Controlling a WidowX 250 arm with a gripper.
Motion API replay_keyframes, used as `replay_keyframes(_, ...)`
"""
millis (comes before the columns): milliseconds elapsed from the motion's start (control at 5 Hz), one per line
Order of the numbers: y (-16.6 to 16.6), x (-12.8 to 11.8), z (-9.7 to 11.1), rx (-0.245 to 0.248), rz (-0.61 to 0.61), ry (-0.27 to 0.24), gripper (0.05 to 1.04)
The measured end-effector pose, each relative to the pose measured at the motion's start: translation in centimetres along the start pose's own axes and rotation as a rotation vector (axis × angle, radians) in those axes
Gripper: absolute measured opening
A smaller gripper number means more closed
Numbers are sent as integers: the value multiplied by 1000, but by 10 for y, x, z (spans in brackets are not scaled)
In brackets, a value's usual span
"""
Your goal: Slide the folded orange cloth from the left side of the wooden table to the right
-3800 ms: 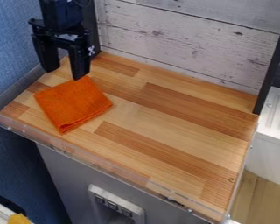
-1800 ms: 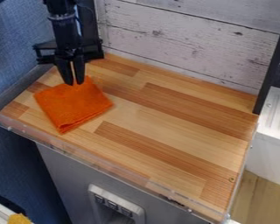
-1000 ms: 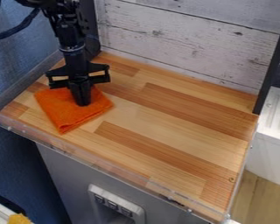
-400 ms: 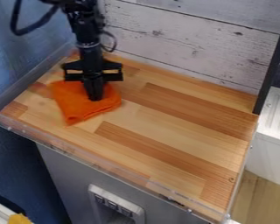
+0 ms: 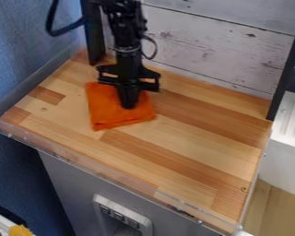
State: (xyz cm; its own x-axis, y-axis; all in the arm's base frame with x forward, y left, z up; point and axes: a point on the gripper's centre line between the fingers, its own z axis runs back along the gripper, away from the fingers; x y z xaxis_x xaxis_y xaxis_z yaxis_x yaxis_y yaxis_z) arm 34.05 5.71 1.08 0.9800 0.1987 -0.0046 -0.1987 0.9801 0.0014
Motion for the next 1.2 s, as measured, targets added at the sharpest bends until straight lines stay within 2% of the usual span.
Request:
replay_keyframes(400, -15, 3, 1, 13, -119, 3, 84)
replay_keyframes(600, -20, 1, 2, 13, -170, 23, 238)
replay_keyframes(800, -34, 4, 11, 11, -205, 30, 496)
replay_keyframes(1000, -48, 9, 22, 11, -219, 32, 797)
replay_keyframes(1200, -62, 14, 36, 12, -225, 30, 997)
